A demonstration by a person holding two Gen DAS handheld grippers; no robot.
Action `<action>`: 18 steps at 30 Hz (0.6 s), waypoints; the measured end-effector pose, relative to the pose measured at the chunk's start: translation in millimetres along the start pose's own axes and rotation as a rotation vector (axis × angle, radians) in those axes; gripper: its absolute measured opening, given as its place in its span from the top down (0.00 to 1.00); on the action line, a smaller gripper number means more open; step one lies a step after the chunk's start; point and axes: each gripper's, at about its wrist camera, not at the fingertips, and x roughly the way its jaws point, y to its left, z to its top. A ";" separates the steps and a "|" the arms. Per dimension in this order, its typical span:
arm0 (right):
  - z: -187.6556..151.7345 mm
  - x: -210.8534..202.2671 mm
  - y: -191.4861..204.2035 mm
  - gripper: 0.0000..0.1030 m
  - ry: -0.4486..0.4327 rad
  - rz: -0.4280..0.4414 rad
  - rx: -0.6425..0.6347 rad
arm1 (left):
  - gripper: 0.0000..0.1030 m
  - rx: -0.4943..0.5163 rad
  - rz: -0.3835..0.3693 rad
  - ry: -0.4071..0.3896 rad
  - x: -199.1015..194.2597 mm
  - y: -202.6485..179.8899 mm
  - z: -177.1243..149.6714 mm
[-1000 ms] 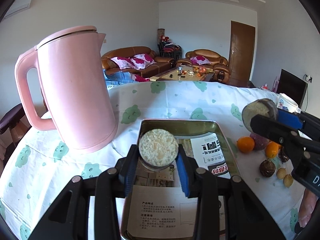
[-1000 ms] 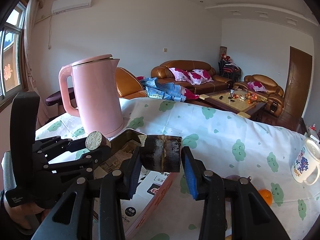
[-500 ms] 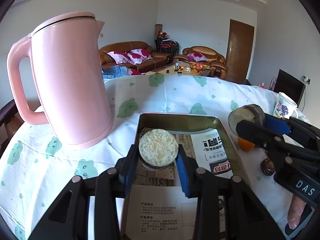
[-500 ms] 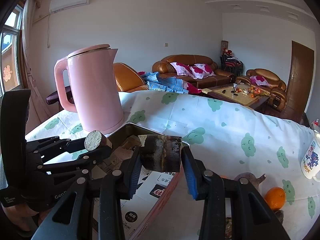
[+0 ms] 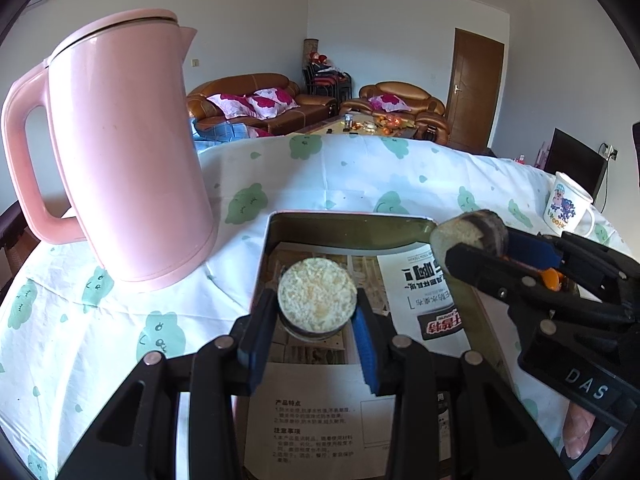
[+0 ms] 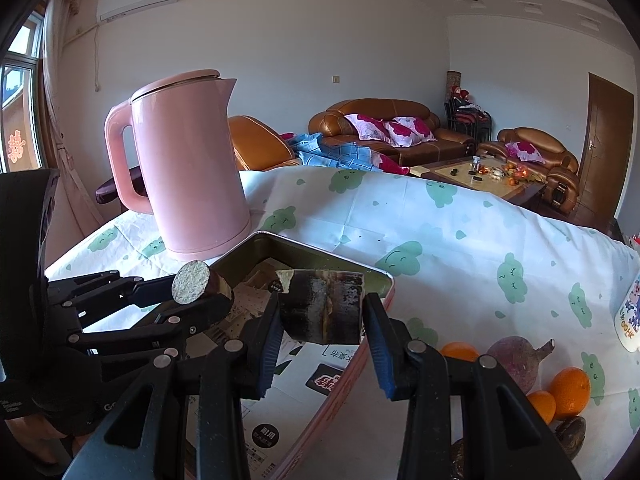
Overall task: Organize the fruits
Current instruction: 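Lower the biscuit into the tin with the left tool while the right tool lowers the cake in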
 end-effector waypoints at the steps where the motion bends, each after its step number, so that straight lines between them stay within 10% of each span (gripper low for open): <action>1: -0.1 0.7 0.0 0.60 0.001 0.001 0.001 | 0.62 0.000 0.001 0.002 -0.1 0.2 -0.3; 18: -5.1 15.5 6.3 0.59 0.059 0.010 -0.026 | 0.62 0.012 0.013 0.032 8.5 -0.3 -4.0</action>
